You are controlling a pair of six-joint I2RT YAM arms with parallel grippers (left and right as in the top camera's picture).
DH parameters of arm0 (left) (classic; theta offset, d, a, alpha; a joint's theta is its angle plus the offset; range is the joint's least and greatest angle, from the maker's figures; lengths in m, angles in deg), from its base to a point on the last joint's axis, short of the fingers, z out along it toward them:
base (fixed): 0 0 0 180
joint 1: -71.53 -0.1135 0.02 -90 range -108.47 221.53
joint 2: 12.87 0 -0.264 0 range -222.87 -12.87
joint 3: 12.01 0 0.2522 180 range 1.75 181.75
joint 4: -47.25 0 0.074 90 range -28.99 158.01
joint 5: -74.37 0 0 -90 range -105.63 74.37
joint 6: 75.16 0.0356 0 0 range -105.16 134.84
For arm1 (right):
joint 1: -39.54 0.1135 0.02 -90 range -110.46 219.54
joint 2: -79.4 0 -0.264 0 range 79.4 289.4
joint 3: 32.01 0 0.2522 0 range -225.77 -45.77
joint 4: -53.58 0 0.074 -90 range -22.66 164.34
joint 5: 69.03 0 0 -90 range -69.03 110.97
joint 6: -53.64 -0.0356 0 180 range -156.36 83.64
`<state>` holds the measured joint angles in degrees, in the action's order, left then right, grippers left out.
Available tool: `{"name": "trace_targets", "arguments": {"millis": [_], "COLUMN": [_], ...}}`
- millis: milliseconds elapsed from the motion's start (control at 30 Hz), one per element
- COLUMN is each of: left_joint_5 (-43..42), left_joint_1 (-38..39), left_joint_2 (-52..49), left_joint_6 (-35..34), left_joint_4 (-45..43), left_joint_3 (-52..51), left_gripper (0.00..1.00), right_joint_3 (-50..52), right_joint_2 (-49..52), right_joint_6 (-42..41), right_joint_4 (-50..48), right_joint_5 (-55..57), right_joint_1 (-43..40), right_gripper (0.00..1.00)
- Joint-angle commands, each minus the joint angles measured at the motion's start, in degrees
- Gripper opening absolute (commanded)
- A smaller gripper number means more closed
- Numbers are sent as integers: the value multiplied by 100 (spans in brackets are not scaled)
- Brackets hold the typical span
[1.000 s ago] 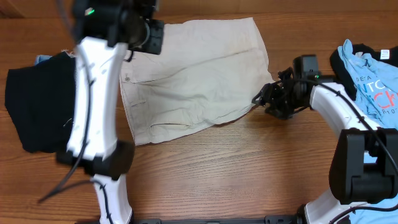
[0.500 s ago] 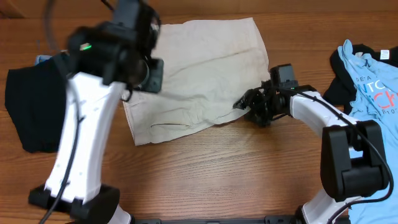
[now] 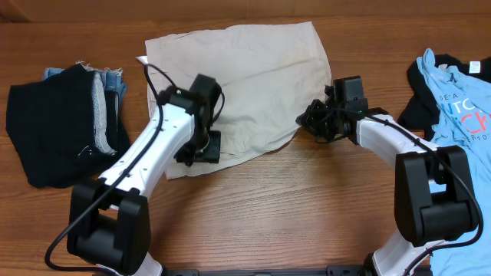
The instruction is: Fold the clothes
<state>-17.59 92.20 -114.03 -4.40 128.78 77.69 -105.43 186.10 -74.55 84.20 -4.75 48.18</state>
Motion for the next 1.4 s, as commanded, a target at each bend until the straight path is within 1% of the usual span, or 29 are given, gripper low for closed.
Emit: {"name": "trace_targets", "arguments": {"millis": [0,67,133,167,267,367,467,500,567,600,633,667,700,733,800,833,867,967,1033,1133,1200,1300,1367], "left_joint_5": [-105,-107,-107,-107,-76,50,234,295,297,304,302,302,306,306,361,365,363,363,361,358,345,345,348], "left_joint_1": [35,35,35,35,35,35,35,35,35,37,35,35,31,31,33,31,31,31,33,33,35,35,35], "left_joint_2": [33,33,33,31,31,31,31,28,28,28,28,28,28,28,28,31,31,31,31,31,31,31,31], "left_joint_6": [-162,-164,-225,-225,-221,-238,-356,-402,-417,-413,-413,-424,-450,-470,-568,-590,-614,-634,-632,-608,-605,-605,-603], "left_joint_4": [-284,-568,-811,-892,-1224,-1486,-1799,-1919,-1993,-1987,-1967,-1895,-1840,-1768,-1622,-1558,-1502,-1401,-1399,-1394,-1397,-1416,-1427], "left_joint_3": [-568,-850,-1075,-1147,-1425,-1617,-1716,-1751,-1797,-1825,-1858,-1906,-1928,-1934,-1934,-1932,-1932,-1932,-1932,-1932,-1932,-1932,-1932], "left_gripper": [55,55,50,50,49,49,49,47,41,34,22,4,4,4,4,4,4,4,4,4,4,4,4], "right_joint_3": [-278,-590,-1032,-1231,-2151,-2741,-2868,-2868,-2865,-2865,-2865,-2857,-2844,-2837,-2758,-2680,-2573,-2096,-1718,-1069,-549,-81,236], "right_joint_2": [-31,-136,-278,-328,-426,-426,-426,-424,-424,-424,-424,-422,-422,-417,-402,-389,-380,-348,-317,-282,-280,-280,-280], "right_joint_6": [605,1121,1729,1882,2426,2671,2658,2643,2621,2621,2618,2570,2507,2439,2426,2417,2326,2052,1895,1858,1670,1519,1491], "right_joint_4": [330,765,1381,1694,3051,4006,4507,4627,4741,4778,4815,4859,4872,4896,4883,4846,4789,4463,4223,3783,3340,2771,2085], "right_joint_5": [63,63,120,219,518,564,647,691,785,879,999,1226,1370,1515,1609,1606,1609,1545,1366,761,485,24,-568], "right_joint_1": [-81,-101,-101,-101,-98,-98,-101,-101,-101,-101,-101,-101,-101,-101,-114,-136,-175,-358,-555,-918,-1185,-1379,-1408], "right_gripper": [4,4,4,4,4,4,4,4,4,4,4,4,7,13,27,39,46,59,60,61,60,57,56]}}
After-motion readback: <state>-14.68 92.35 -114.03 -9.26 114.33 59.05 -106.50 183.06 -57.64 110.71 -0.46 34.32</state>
